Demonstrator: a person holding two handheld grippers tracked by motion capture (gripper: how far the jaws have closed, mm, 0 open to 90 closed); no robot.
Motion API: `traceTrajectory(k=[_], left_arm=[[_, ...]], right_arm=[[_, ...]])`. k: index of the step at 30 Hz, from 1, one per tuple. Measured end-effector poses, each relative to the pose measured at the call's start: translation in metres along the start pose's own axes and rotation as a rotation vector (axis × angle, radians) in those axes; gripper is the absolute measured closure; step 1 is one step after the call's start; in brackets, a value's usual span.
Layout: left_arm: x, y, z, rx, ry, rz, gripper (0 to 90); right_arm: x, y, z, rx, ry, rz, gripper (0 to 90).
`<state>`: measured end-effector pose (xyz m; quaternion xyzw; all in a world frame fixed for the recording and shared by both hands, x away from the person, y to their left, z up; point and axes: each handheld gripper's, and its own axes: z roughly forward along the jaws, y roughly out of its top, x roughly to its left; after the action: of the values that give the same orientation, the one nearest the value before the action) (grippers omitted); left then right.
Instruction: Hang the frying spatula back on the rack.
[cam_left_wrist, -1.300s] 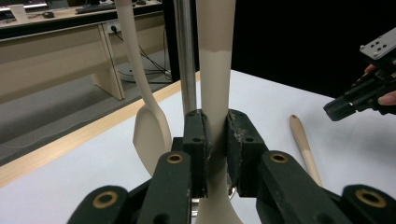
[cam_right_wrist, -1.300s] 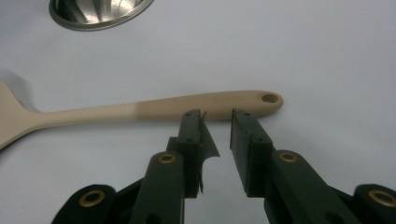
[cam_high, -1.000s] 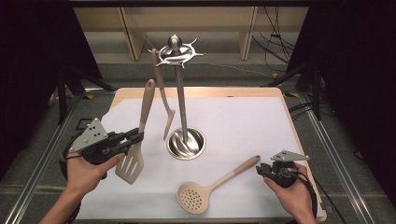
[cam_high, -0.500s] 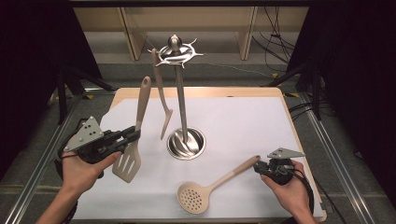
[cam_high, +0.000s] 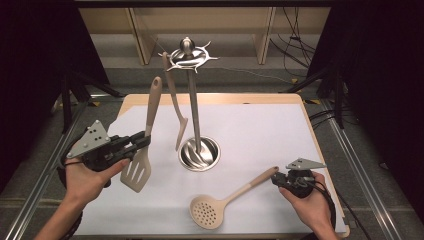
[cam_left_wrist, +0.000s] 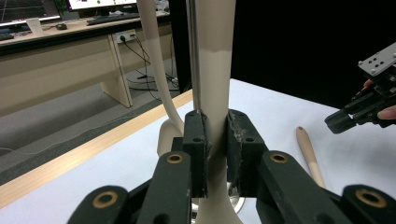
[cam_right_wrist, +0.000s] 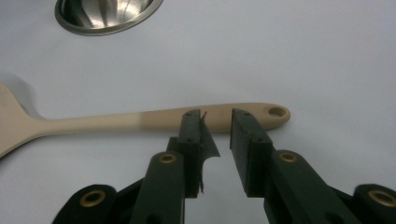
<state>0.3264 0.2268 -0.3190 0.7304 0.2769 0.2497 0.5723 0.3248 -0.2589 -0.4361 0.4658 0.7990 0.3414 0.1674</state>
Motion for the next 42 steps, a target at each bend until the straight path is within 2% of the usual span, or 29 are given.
traceTrajectory(k=[1, 7, 11, 12, 13, 17, 20, 21, 22, 23, 27, 28, 29, 31, 34, 35, 36, 37, 40, 42], left_arm=[[0.0, 0.001, 0.0, 0.002, -0.002, 0.001, 78.3], [0.001, 0.004, 0.001, -0.003, -0.002, 0.004, 78.4], [0.003, 0.005, 0.001, -0.001, 0.001, 0.0, 78.3], [0.002, 0.004, 0.001, 0.009, 0.003, -0.014, 78.3], [0.002, 0.004, 0.001, 0.009, 0.004, -0.014, 78.3], [0.004, 0.005, 0.003, 0.0, 0.004, 0.0, 78.4], [0.005, 0.006, 0.003, -0.003, 0.004, 0.0, 78.3], [0.006, 0.007, 0.003, -0.005, 0.004, -0.001, 78.3], [0.006, 0.007, 0.003, -0.005, 0.004, -0.001, 78.4], [0.006, 0.007, 0.003, -0.005, 0.004, -0.001, 78.3], [0.008, 0.009, 0.004, -0.003, 0.006, 0.0, 78.3], [0.008, 0.009, 0.004, -0.002, 0.006, -0.001, 78.3], [0.008, 0.009, 0.004, -0.002, 0.005, 0.001, 78.3], [0.008, 0.01, 0.005, 0.0, 0.002, 0.0, 78.3], [0.009, 0.011, 0.006, 0.005, 0.001, -0.002, 78.3], [0.01, 0.011, 0.006, 0.007, 0.0, 0.001, 78.3], [0.01, 0.012, 0.007, 0.006, 0.001, -0.001, 78.3], [0.01, 0.012, 0.008, 0.007, 0.0, -0.002, 78.3], [0.012, 0.013, 0.009, 0.015, 0.001, 0.0, 78.3], [0.013, 0.013, 0.011, 0.015, 0.0, -0.004, 78.3]], right_arm=[[0.001, 0.001, -0.001, 0.005, 0.003, 0.02, 74.3], [0.002, 0.0, -0.001, 0.009, 0.006, 0.033, 74.3], [0.001, 0.001, -0.001, 0.005, 0.005, 0.021, 74.3], [0.0, 0.0, 0.0, 0.001, 0.002, 0.002, 74.4], [0.001, 0.001, 0.0, 0.008, 0.005, 0.022, 74.4], [0.002, 0.0, 0.0, 0.012, 0.006, 0.033, 74.4], [0.001, 0.001, 0.0, 0.01, 0.008, 0.019, 74.4], [-0.001, 0.0, 0.003, -0.016, 0.028, -0.002, 74.4], [-0.001, 0.0, 0.003, -0.016, 0.028, -0.002, 74.4], [0.001, 0.0, 0.001, 0.0, 0.014, 0.019, 74.4], [0.001, 0.001, 0.0, 0.009, 0.003, 0.02, 74.4], [-0.001, 0.001, 0.003, -0.012, 0.025, -0.001, 74.4], [-0.001, 0.001, 0.002, -0.005, 0.015, -0.004, 74.5], [0.004, 0.0, 0.001, 0.011, 0.013, 0.054, 74.5], [0.003, 0.0, 0.002, 0.002, 0.022, 0.036, 74.5], [-0.001, 0.0, 0.003, -0.013, 0.028, -0.001, 74.6], [0.001, 0.0, 0.001, -0.001, 0.014, 0.019, 74.6], [0.001, 0.0, 0.001, -0.001, 0.014, 0.019, 74.6], [-0.001, 0.0, 0.003, -0.013, 0.027, -0.003, 74.6], [0.001, 0.0, 0.001, 0.004, 0.014, 0.026, 74.7]])
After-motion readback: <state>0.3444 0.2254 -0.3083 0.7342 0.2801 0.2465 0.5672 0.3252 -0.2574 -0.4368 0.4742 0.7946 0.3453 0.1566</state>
